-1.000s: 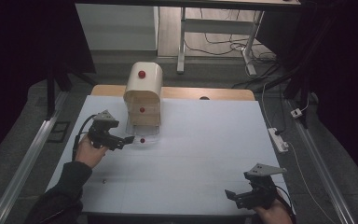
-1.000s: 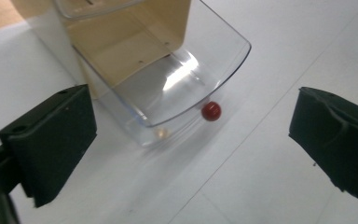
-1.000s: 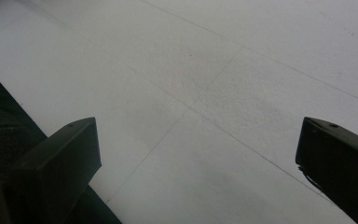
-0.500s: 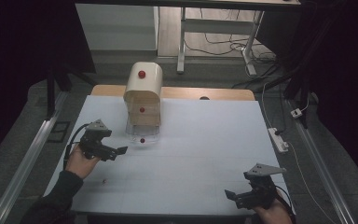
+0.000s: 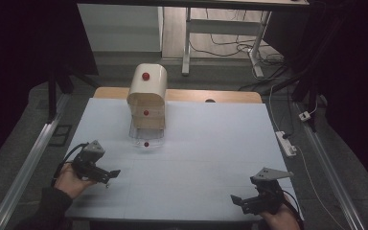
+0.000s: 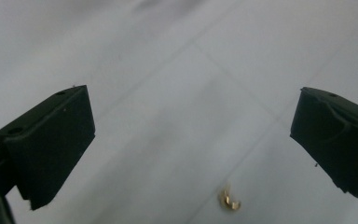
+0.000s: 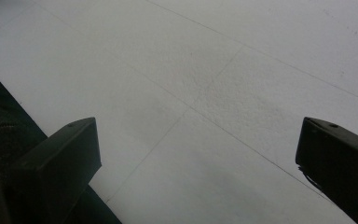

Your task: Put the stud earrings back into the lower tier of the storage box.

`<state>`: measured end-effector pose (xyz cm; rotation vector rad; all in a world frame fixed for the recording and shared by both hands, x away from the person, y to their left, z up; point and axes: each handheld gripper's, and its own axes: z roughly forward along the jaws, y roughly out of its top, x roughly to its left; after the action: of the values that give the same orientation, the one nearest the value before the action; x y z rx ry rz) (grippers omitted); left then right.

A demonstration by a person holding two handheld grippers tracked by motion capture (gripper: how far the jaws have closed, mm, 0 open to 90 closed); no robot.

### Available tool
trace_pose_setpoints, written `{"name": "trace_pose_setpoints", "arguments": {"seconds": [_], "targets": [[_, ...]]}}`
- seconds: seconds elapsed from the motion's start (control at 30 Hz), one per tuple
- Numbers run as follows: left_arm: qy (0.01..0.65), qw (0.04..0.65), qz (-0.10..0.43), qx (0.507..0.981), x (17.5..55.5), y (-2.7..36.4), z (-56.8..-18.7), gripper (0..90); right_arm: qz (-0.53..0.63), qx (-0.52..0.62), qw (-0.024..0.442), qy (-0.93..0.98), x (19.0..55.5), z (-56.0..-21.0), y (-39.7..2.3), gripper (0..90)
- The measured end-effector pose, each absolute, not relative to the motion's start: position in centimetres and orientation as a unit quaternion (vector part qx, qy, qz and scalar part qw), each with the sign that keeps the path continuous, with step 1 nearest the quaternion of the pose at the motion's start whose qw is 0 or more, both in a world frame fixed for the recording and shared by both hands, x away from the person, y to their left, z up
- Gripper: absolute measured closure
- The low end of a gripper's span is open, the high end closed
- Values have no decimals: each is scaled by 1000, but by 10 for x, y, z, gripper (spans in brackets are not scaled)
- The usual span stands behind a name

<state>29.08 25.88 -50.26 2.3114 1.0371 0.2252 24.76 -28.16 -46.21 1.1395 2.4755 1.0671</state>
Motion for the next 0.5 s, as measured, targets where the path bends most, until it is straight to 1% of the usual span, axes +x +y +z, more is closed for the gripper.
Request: {"name": "trace_pose_setpoints", "arguments": {"seconds": [0.17, 0.3, 0.43, 0.5], "targets": [[380, 282, 67, 878, 282, 264, -509, 7, 361, 387, 107, 842, 248, -462, -281, 0], [366, 254, 62, 893, 276, 264, -515, 74, 360, 387, 107, 842, 248, -462, -281, 0], [353, 241, 50, 903, 274, 264, -519, 237, 360, 386, 107, 842, 248, -462, -281, 0], [346, 234, 46, 908, 274, 262, -520, 352, 360, 385, 107, 843, 248, -462, -280, 0]]}}
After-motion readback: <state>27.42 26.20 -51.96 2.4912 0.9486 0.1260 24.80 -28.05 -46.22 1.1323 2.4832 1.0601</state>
